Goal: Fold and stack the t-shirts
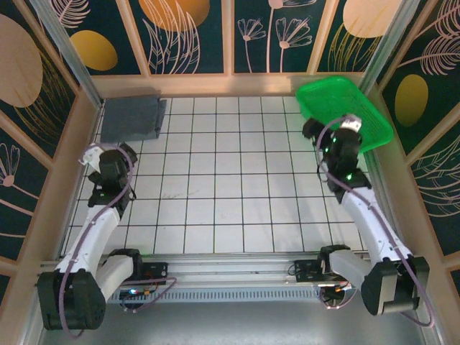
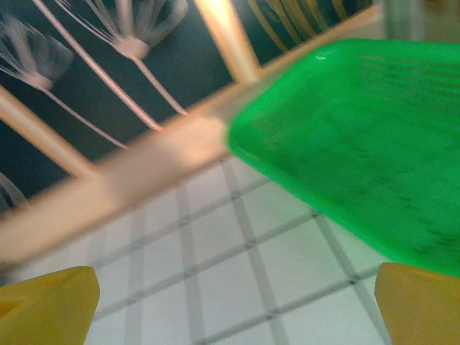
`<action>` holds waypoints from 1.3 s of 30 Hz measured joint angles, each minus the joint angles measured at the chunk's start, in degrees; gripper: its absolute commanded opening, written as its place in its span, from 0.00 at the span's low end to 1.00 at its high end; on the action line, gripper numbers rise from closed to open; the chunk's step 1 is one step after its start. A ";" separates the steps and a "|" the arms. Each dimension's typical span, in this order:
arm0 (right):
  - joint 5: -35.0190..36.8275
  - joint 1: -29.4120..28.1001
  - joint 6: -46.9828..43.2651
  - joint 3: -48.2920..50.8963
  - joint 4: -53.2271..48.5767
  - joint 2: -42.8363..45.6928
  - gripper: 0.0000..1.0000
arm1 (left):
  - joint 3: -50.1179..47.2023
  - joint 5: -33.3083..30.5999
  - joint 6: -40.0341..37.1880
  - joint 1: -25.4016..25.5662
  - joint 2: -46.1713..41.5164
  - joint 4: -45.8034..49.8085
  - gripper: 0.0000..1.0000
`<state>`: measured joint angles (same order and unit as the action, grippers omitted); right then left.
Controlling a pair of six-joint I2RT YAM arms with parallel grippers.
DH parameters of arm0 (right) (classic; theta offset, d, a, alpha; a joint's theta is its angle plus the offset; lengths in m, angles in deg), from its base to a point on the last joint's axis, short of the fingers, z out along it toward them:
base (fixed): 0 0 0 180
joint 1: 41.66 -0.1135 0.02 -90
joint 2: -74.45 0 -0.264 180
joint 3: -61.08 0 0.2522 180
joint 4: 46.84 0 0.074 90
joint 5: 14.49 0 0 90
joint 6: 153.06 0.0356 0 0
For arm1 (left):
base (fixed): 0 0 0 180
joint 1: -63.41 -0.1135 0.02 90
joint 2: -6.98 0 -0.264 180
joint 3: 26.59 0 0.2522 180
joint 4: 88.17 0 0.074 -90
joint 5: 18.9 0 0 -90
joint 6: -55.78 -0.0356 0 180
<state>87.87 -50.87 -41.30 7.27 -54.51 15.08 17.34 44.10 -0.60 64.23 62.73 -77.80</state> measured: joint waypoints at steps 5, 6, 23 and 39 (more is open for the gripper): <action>9.09 -1.46 -9.53 14.36 7.76 -3.52 0.99 | -7.06 2.12 -6.93 0.00 5.68 -10.40 0.99; 10.36 -1.22 -11.02 16.48 10.19 -3.82 0.99 | -7.34 2.73 -7.98 0.00 7.93 -13.51 0.99; 4.11 7.43 -18.47 22.01 47.30 -27.02 0.99 | -7.48 8.79 -24.04 0.07 31.23 -48.54 0.99; -4.59 9.49 -20.37 27.67 66.03 -28.83 0.99 | -18.62 8.81 -25.49 0.07 31.21 -69.53 0.99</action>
<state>83.28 -41.39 -61.67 34.94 11.52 -13.75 -1.28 52.91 -26.08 64.30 93.94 -147.33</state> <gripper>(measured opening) 0.990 0.988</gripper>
